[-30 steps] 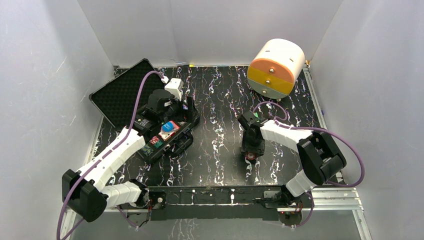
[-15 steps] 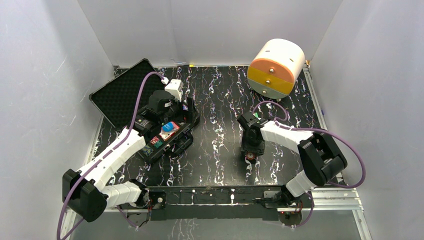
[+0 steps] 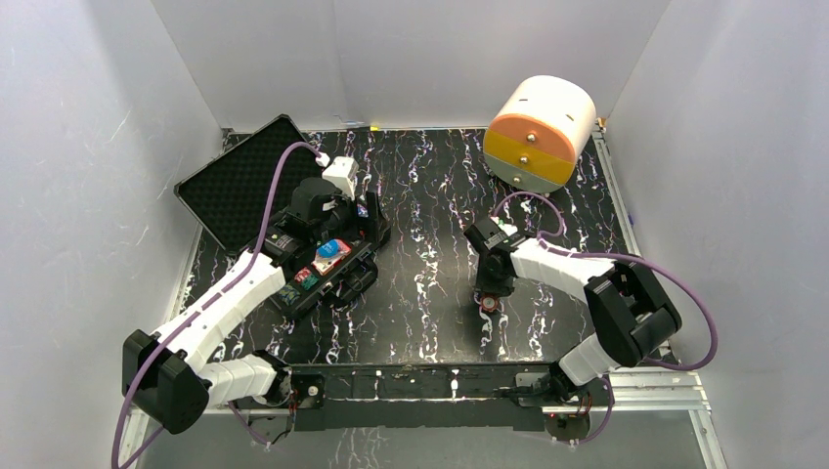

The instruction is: Pack up texas hold em set

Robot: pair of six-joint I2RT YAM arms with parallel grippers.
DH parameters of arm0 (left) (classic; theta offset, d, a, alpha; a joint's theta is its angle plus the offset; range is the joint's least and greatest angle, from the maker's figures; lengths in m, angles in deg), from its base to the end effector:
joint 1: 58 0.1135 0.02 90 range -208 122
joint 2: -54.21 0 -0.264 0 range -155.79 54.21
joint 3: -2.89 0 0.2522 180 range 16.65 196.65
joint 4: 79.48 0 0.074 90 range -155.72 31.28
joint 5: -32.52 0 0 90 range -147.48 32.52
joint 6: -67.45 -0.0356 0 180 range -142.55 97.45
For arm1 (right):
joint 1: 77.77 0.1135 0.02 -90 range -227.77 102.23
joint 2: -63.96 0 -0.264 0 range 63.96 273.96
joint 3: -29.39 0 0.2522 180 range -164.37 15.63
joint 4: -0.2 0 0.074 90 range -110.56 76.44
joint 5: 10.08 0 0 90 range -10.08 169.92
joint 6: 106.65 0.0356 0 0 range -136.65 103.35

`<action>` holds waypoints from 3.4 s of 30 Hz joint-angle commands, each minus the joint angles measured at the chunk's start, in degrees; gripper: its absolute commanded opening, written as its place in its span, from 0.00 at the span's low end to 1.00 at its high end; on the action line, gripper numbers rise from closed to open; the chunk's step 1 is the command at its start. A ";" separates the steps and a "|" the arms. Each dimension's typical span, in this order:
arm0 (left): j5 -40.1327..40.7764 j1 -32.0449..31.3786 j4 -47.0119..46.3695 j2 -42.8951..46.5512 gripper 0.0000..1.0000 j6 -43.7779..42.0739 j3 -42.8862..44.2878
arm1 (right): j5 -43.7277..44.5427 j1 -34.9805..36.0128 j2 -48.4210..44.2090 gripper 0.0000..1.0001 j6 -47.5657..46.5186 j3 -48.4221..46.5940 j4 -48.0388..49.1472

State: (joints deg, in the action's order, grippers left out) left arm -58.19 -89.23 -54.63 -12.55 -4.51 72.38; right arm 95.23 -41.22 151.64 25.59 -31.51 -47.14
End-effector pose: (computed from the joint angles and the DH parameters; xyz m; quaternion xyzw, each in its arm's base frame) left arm 0.2300 -0.1400 0.3268 0.0987 0.8237 -0.2374 0.5054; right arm 0.2178 0.1497 0.1594 0.0671 0.9795 -0.0151 0.1895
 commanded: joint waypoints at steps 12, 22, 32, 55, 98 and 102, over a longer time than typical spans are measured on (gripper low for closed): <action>-3.60 0.35 -0.71 1.83 0.91 1.95 -2.01 | 0.09 0.08 1.24 0.66 1.97 2.58 -3.30; -3.86 0.30 -0.90 1.37 0.91 1.91 -1.97 | 3.22 2.04 1.46 0.66 3.78 1.34 -9.42; -3.83 0.29 -1.08 1.14 0.91 1.73 -1.83 | 0.14 3.26 -2.33 0.62 4.76 4.02 -4.48; -3.60 0.33 -1.30 1.11 0.94 4.10 -2.12 | 3.49 3.17 -1.83 0.41 6.01 5.62 1.74; -9.80 -12.06 -51.99 -7.17 0.55 26.26 -26.57 | -23.06 3.26 -15.74 0.43 39.41 1.89 29.86; -8.52 -12.35 -52.49 -8.07 0.44 26.74 -25.88 | -23.39 3.26 -15.33 0.43 39.33 1.83 29.89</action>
State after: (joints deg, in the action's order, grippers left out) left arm -68.77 -101.03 -103.46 -20.63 22.77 44.25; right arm 73.04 -38.09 136.43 63.84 -29.59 -20.39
